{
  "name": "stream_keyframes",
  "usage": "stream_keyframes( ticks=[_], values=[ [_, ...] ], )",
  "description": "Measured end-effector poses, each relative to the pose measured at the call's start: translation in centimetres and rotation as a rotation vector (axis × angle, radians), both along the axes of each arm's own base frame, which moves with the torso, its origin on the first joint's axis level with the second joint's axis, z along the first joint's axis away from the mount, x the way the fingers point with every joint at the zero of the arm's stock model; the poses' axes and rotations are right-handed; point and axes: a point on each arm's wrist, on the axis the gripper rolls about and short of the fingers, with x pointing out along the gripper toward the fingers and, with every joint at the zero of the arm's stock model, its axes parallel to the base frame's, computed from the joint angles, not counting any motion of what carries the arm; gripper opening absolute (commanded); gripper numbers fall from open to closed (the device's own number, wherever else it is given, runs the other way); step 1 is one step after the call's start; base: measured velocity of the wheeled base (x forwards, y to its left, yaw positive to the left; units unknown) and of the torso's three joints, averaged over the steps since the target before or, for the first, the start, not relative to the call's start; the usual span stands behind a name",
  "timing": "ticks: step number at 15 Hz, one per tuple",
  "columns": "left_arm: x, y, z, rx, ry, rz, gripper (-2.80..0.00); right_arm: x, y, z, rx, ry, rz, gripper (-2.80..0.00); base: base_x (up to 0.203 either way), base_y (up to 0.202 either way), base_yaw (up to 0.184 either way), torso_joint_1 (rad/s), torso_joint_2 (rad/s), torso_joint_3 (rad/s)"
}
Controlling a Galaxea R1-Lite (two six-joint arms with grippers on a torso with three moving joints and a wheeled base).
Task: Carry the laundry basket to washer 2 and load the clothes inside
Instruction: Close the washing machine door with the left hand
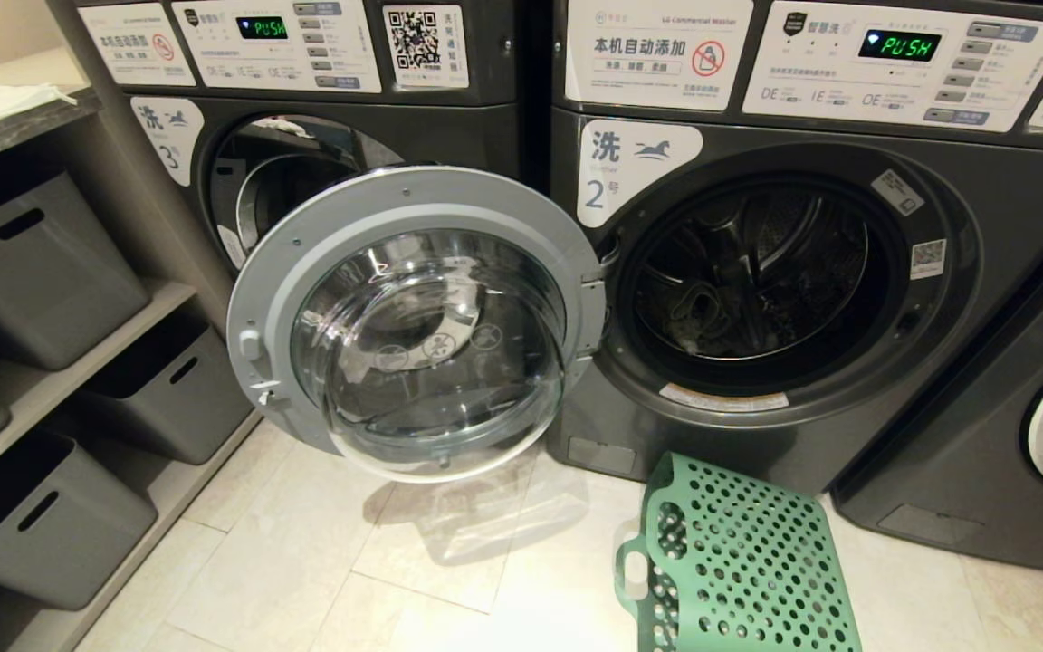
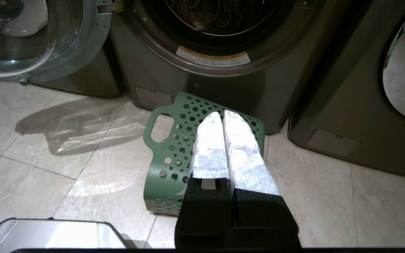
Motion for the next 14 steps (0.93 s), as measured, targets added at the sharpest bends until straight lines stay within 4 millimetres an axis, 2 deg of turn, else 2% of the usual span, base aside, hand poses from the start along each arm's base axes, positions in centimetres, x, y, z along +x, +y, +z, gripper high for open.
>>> stream_keyframes(
  ticks=[7,11,12,14],
  values=[
    [0.0,0.0,0.0,0.013,-0.001,-0.01,-2.8,0.0,0.0,0.0,-0.028,0.0,0.008,-2.8,0.0,0.0,0.0,0.0,0.0,0.0],
    [0.0,0.0,0.0,0.017,-0.001,-0.012,-2.8,0.0,0.1,0.1,-0.154,0.019,0.047,-2.8,0.0,0.0,0.0,0.0,0.0,0.0],
    [0.0,0.0,0.0,0.017,-0.001,-0.012,-2.8,-0.2,0.1,0.4,-0.184,0.023,0.049,-2.8,0.0,0.0,0.0,0.0,0.0,0.0],
    [0.0,0.0,0.0,0.016,-0.001,-0.012,-2.8,-0.9,0.1,3.3,-0.198,-0.009,0.047,-2.8,0.0,0.0,0.0,0.0,0.0,0.0]
  ],
)
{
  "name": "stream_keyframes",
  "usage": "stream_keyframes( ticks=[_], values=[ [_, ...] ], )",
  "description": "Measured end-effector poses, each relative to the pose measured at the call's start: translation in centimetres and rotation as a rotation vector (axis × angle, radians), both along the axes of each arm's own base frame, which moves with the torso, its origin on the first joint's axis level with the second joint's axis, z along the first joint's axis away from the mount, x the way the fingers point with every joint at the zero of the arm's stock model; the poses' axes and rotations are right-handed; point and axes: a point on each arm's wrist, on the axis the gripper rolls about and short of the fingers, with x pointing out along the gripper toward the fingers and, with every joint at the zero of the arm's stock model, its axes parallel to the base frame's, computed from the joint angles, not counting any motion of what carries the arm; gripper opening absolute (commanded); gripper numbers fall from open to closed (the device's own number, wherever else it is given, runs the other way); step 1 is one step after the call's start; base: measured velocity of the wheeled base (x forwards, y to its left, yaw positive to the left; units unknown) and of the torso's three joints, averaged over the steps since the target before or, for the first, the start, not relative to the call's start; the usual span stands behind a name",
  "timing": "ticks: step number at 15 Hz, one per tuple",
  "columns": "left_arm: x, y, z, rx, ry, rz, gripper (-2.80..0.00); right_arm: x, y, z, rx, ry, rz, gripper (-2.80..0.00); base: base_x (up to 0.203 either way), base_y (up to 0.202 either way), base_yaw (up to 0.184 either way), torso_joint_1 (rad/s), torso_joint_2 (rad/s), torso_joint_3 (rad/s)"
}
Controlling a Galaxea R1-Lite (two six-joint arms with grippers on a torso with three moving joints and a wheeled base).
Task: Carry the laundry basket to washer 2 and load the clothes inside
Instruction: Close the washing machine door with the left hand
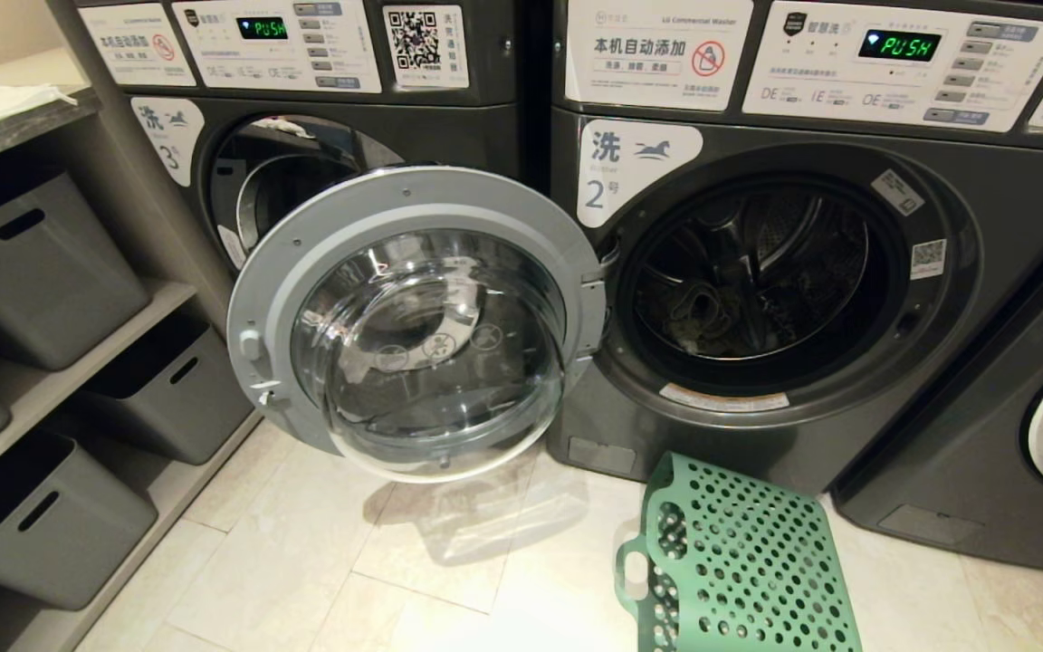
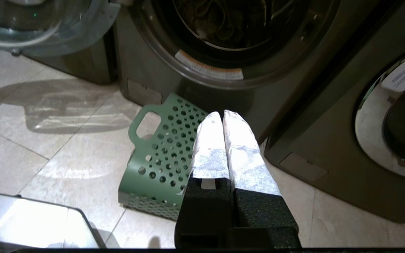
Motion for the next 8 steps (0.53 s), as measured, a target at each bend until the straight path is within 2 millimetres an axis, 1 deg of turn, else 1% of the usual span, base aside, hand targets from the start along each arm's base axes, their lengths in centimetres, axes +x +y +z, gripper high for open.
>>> stream_keyframes(
  ticks=[1,2,3,4,5,6,7,8],
  values=[
    [0.0,0.0,0.0,0.0,0.0,0.0,-2.8,-0.5,0.0,2.5,0.007,-0.015,0.001,-2.8,0.0,0.0,0.0,0.0,0.0,0.0],
    [0.0,0.0,0.0,0.001,0.0,0.0,-2.8,-0.6,0.0,4.7,0.024,0.015,0.004,-2.8,0.0,0.0,0.0,0.0,0.0,0.0],
    [0.0,0.0,0.0,0.001,0.0,0.0,-2.8,-0.1,0.0,6.9,0.046,0.075,0.009,-2.8,0.0,0.0,0.0,0.0,0.0,0.0],
    [0.0,0.0,0.0,0.001,0.0,0.0,-2.8,1.2,0.1,8.8,0.07,0.176,0.018,-2.8,0.0,0.0,0.0,0.0,0.0,0.0],
    [0.0,0.0,0.0,0.001,0.0,0.001,-2.8,3.0,0.1,9.9,0.09,0.29,0.029,-2.8,0.0,0.0,0.0,0.0,0.0,0.0],
    [0.0,0.0,0.0,0.0,0.0,0.0,-2.8,5.3,0.1,10.6,0.114,0.427,0.044,-2.8,0.0,0.0,0.0,0.0,0.0,0.0],
    [0.0,0.0,0.0,-0.007,0.0,0.004,-2.8,8.0,0.2,10.8,0.14,0.571,0.065,-2.8,0.0,0.0,0.0,0.0,0.0,0.0],
    [0.0,0.0,0.0,-0.027,0.0,0.009,-2.8,10.4,0.3,10.5,0.164,0.699,0.085,-2.8,0.0,0.0,0.0,0.0,0.0,0.0]
  ],
)
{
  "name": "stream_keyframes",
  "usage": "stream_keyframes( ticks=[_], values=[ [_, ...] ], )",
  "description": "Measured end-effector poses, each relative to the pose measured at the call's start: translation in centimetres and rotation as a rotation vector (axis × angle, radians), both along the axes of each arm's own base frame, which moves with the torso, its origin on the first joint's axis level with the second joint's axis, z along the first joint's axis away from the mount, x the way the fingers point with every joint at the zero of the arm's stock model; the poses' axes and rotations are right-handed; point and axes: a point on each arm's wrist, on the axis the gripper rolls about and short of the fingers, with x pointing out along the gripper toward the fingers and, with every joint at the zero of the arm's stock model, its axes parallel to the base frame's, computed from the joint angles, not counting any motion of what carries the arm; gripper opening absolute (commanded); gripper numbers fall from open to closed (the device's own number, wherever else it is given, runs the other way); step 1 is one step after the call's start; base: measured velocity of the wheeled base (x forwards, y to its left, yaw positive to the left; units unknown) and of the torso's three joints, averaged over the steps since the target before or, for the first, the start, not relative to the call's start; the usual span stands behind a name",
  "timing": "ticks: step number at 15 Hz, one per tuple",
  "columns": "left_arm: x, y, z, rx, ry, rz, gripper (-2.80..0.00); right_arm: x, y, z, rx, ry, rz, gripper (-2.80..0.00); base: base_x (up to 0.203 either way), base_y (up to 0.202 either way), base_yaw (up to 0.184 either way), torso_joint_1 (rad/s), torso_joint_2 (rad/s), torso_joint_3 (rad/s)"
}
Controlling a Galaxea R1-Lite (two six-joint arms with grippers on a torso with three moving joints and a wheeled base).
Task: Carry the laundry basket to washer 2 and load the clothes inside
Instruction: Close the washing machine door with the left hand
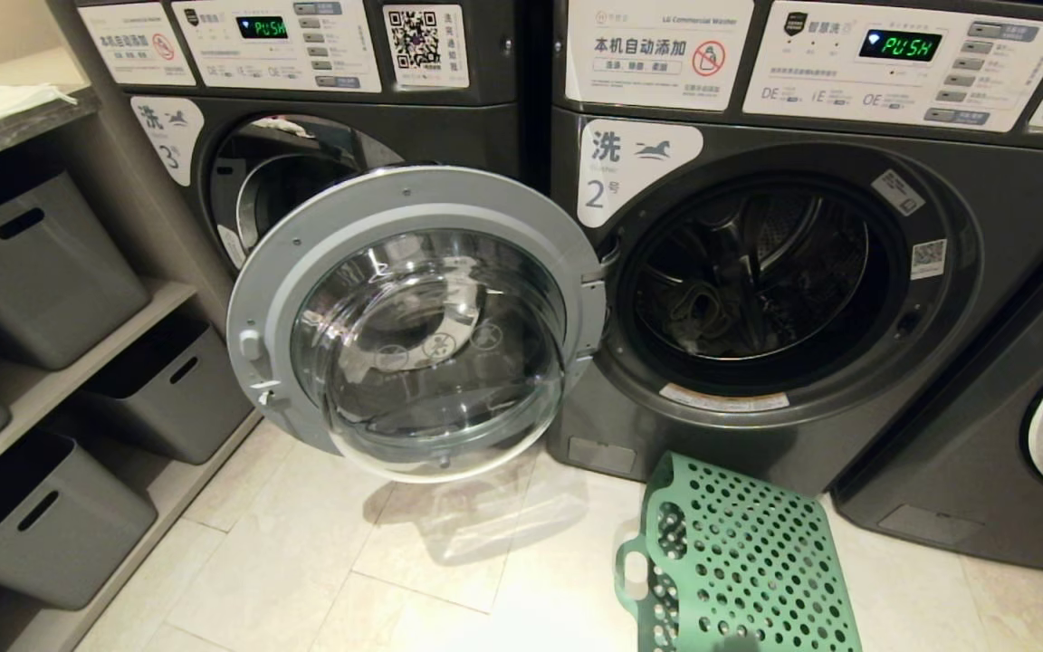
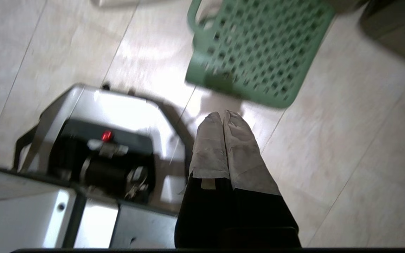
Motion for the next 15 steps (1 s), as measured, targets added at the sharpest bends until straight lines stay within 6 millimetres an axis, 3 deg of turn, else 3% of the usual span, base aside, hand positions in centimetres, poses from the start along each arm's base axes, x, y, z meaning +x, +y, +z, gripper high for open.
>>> stream_keyframes(
  ticks=[4,7,11,15],
  values=[
    [0.0,0.0,0.0,-0.07,-0.001,0.023,-2.8,8.7,1.0,-4.3,0.092,0.425,0.079,-2.8,0.0,0.0,0.0,0.0,0.0,0.0],
    [0.0,0.1,0.0,-0.071,-0.001,0.024,-2.8,12.9,2.3,-9.0,0.158,0.602,0.103,-2.8,0.0,0.0,0.0,0.0,0.0,0.0],
    [0.0,0.1,0.0,-0.071,-0.002,0.023,-2.8,17.8,4.3,-14.2,0.241,0.611,0.024,-2.8,0.0,0.0,0.0,0.0,0.0,0.0],
    [0.0,0.1,0.0,-0.071,-0.002,0.023,-2.8,20.7,6.0,-17.5,0.244,0.551,0.001,-2.8,0.0,0.0,0.0,0.0,0.0,0.0]
  ],
)
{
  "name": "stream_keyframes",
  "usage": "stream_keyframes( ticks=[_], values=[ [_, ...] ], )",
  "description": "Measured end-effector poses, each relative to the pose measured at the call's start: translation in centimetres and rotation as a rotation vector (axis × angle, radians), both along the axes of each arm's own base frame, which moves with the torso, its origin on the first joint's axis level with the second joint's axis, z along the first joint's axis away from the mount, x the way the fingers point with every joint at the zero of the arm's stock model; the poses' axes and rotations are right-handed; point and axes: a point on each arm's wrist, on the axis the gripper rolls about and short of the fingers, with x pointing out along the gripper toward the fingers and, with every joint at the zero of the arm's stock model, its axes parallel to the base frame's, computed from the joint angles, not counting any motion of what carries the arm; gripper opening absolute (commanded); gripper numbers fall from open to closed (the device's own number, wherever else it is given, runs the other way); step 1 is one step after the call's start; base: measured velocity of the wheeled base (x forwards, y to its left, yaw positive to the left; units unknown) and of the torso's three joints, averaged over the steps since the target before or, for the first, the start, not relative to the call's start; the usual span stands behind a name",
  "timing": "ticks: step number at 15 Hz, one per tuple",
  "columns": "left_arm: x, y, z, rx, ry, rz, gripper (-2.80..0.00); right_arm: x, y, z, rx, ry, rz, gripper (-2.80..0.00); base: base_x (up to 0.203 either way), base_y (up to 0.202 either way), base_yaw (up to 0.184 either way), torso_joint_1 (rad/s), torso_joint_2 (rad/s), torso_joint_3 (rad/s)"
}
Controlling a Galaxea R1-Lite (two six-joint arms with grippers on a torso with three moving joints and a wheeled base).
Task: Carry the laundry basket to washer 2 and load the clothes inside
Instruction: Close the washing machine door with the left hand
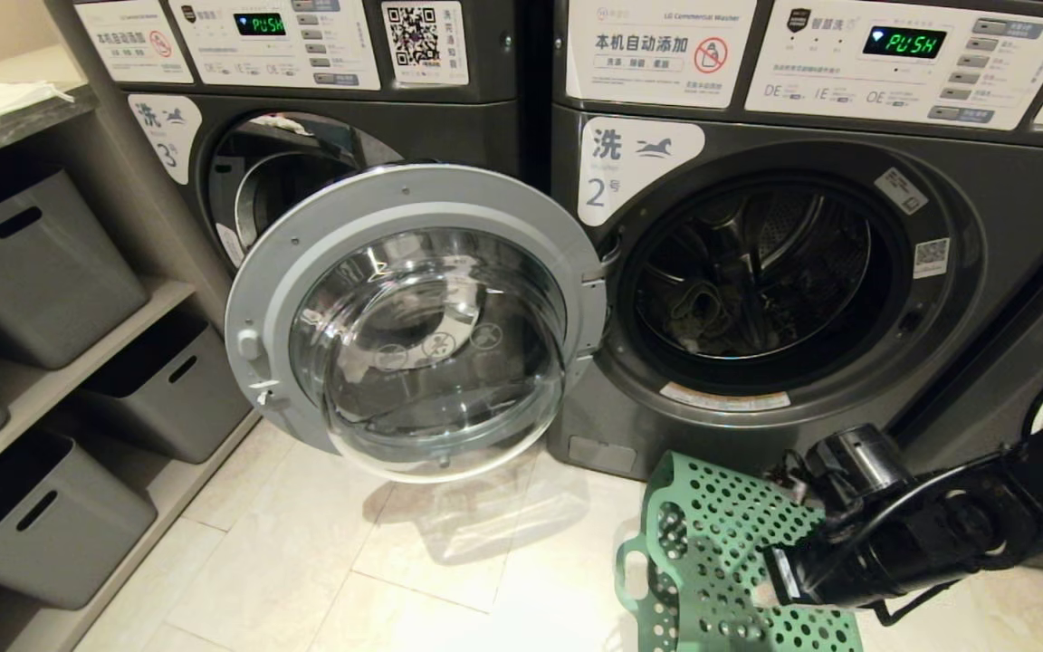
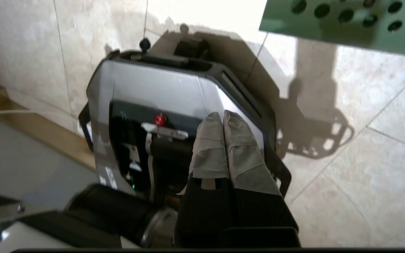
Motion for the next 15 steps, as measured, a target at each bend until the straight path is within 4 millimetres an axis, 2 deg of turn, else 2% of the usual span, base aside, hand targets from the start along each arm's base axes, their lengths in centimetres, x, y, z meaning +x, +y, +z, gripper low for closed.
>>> stream_keyframes(
  ticks=[4,9,13,15],
  values=[
    [0.0,0.0,0.0,0.0,0.0,0.0,-2.8,2.1,2.5,-3.1,-0.1,-0.089,-0.049,-2.8,0.0,0.0,0.0,0.0,0.0,0.0],
    [0.0,0.0,0.0,0.0,0.0,0.0,-2.8,5.4,3.7,-4.8,-0.158,-0.161,-0.085,-2.8,0.0,0.0,0.0,0.0,0.0,0.0],
    [0.0,0.0,0.0,0.0,0.0,0.0,-2.8,6.6,3.6,-5.6,-0.249,-0.168,-0.118,-2.8,0.0,0.0,0.0,0.0,0.0,0.0],
    [0.0,0.0,0.0,0.0,0.0,0.0,-2.8,6.7,2.1,-5.3,-0.271,-0.138,-0.131,-2.8,0.0,0.0,0.0,0.0,0.0,0.0]
  ],
)
